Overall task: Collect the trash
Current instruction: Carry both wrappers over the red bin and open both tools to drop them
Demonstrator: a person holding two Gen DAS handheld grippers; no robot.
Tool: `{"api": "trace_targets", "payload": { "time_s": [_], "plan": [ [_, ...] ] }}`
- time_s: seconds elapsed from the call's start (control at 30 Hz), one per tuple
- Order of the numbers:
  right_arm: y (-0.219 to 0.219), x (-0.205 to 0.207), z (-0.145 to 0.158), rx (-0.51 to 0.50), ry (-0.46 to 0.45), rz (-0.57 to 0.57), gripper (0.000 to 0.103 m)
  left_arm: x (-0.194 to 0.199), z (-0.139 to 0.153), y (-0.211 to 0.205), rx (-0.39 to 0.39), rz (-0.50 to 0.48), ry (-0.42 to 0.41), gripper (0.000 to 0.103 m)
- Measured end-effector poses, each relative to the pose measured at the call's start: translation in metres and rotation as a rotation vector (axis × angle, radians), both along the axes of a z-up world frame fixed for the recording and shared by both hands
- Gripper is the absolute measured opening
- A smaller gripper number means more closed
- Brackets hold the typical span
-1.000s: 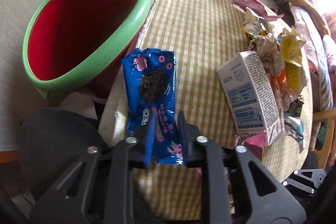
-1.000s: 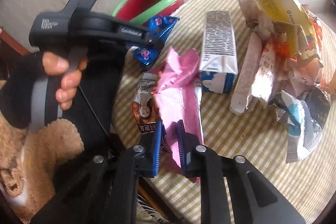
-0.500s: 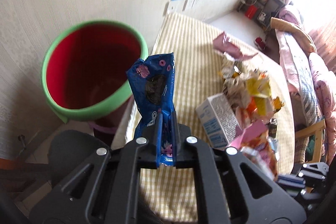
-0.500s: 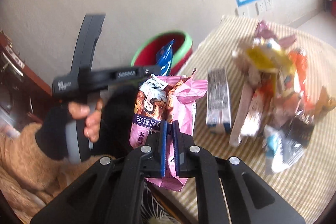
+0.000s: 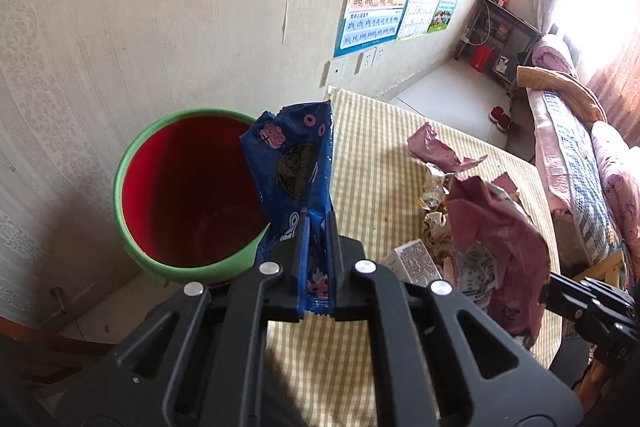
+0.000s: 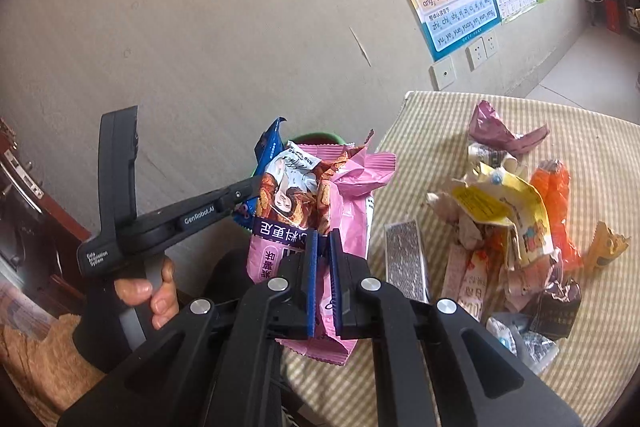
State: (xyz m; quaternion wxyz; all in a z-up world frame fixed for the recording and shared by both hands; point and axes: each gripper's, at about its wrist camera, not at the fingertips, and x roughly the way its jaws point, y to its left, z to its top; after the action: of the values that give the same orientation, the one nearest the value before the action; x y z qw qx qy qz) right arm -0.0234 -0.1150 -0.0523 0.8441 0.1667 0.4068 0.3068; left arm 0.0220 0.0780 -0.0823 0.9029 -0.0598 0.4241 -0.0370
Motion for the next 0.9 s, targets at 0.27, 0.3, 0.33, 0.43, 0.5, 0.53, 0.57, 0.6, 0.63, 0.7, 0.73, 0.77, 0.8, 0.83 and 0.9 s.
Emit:
{"api": "trace_targets", "payload": {
  "time_s": [0.27,0.3,0.33,0.43,0.5,0.53,0.57,0.6,0.63,0.7,0.73,0.77,0.8,0.83,0.9],
  "plan": [
    [0.016,0.025,-0.002,0.014,0.001,0.005,0.006,0.004,-0.001,0.021,0.002,0.042,-0.001,0.007],
    [0.018,0.027,-0.002,0.016,0.004,0.006,0.006,0.003,-0.002,0.025,0.001,0.049,0.001,0.007],
    [0.020,0.028,-0.001,0.017,0.008,0.007,0.006,0.003,-0.002,0.028,0.000,0.057,0.004,0.007],
    [0.027,0.033,-0.003,0.028,0.031,0.008,0.006,0.004,-0.006,0.040,0.000,0.081,0.012,0.007],
    [0.032,0.041,-0.007,0.035,0.049,0.005,0.006,0.005,-0.008,0.046,0.002,0.094,0.017,0.007],
    [0.035,0.046,-0.010,0.037,0.056,0.003,0.006,0.006,-0.009,0.050,0.005,0.102,0.020,0.007],
    [0.039,0.050,-0.011,0.038,0.061,0.003,0.006,0.007,-0.010,0.054,0.009,0.110,0.023,0.007],
    [0.043,0.054,-0.011,0.037,0.063,0.006,0.006,0.009,-0.011,0.057,0.013,0.116,0.027,0.007],
    [0.047,0.058,-0.012,0.034,0.064,0.009,0.006,0.011,-0.012,0.062,0.017,0.124,0.032,0.007],
    [0.057,0.068,-0.014,0.032,0.066,0.017,0.006,0.015,-0.013,0.069,0.023,0.137,0.038,0.007],
    [0.062,0.073,-0.014,0.034,0.070,0.022,0.006,0.018,-0.014,0.073,0.029,0.144,0.041,0.007],
    [0.068,0.079,-0.016,0.036,0.076,0.027,0.006,0.021,-0.014,0.078,0.035,0.151,0.042,0.007],
    [0.073,0.084,-0.017,0.036,0.083,0.034,0.006,0.024,-0.015,0.082,0.040,0.157,0.045,0.007],
    [0.079,0.091,-0.019,0.035,0.097,0.041,0.006,0.028,-0.016,0.086,0.047,0.166,0.046,0.007],
    [0.089,0.104,-0.025,0.037,0.128,0.049,0.006,0.034,-0.019,0.094,0.056,0.180,0.051,0.007]
  ]
}}
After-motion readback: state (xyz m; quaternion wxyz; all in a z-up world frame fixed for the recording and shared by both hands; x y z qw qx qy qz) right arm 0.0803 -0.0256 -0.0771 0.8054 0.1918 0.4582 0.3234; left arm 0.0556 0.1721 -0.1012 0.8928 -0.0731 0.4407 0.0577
